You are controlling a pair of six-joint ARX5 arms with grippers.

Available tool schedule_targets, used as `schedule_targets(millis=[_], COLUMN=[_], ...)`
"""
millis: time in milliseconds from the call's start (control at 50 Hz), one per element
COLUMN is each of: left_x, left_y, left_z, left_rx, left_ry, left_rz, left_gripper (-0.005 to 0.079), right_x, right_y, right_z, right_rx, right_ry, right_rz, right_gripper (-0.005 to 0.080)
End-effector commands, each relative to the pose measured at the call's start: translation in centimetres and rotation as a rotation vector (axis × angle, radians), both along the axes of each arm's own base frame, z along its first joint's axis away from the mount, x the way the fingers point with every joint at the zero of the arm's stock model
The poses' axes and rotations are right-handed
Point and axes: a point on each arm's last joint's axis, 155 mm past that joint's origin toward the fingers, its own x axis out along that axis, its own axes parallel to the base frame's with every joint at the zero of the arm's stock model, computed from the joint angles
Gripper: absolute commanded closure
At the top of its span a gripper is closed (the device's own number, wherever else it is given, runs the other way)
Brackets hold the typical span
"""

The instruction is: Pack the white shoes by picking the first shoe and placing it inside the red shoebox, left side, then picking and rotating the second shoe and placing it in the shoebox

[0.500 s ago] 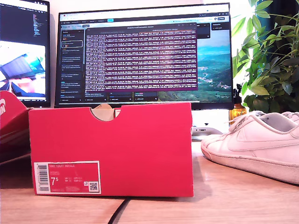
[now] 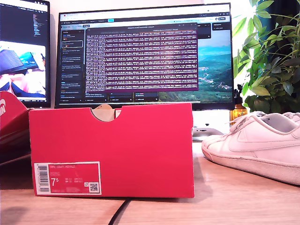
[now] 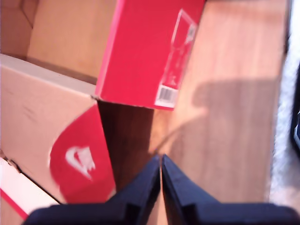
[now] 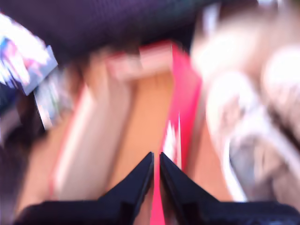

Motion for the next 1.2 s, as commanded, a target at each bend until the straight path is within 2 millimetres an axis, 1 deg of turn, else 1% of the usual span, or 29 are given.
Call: schedule_targets(millis=[0,180,240,380,520,580,680,700,860,900,980,1040,1100,1180], left_x=[0.7,1.7,2.3,3.7,4.1,4.0,4.1,4.2,4.8,4.8,4.8,4.8,4.7,4.7], left_y=[-0.3,-1.0,-1.3,-2.2,-2.5,-2.5,-2.7,-2.7,-3.2,-3.2,-3.2,-3.2,-3.3,-3.3], left_z=[-0.2,-1.8,-2.1,-2.3,-3.0,-3.4,-3.5,-3.4,-2.7,-2.7,-2.7,-2.8,-2.8,-2.8], left_rx=[0.006,0.033,0.034,0.019,0.021,0.028,0.024,0.021,-0.002,-0.003,-0.003,-0.004,-0.007,-0.007], left_ry=[-0.003,0.035,0.034,0.011,0.025,0.039,0.039,0.035,0.001,0.0,0.001,0.003,0.006,0.007], left_rz=[0.003,0.004,0.005,0.006,0.009,0.009,0.005,0.006,0.005,0.006,0.005,0.005,0.004,0.003], left_gripper=[0.0762,0.0762,0.0762,0.0762,0.0762,0.0762,0.0762,0.0762,0.0762,0.0762,0.0762,0.0762,0.0762,0.0762], right_x=[-0.3,-1.3,-1.5,-1.5,-0.7,-0.6,-0.7,-0.8,-1.5,-1.7,-2.0,-2.3,-2.5,-2.3], right_y=[1.0,3.0,3.2,2.7,1.8,1.4,1.0,0.9,0.8,0.9,0.7,0.7,0.7,0.0], right_z=[0.4,-1.7,-2.3,-4.0,-5.2,-6.1,-7.9,-8.3,-11.3,-11.8,-13.0,-13.7,-14.2,-14.8], right_rx=[-0.034,-0.082,-0.1,-0.19,-0.272,-0.306,-0.351,-0.361,-0.429,-0.445,-0.489,-0.52,-0.549,-0.606], right_ry=[-0.016,0.059,0.079,0.107,0.114,0.131,0.184,0.198,0.29,0.308,0.346,0.362,0.372,0.377], right_rz=[0.065,0.172,0.188,0.181,0.16,0.165,0.188,0.192,0.256,0.267,0.283,0.307,0.323,0.317], right_gripper=[0.0757,0.0751,0.0751,0.0751,0.0748,0.07,0.0521,0.05,0.0473,0.0446,0.0361,0.032,0.0317,0.0317])
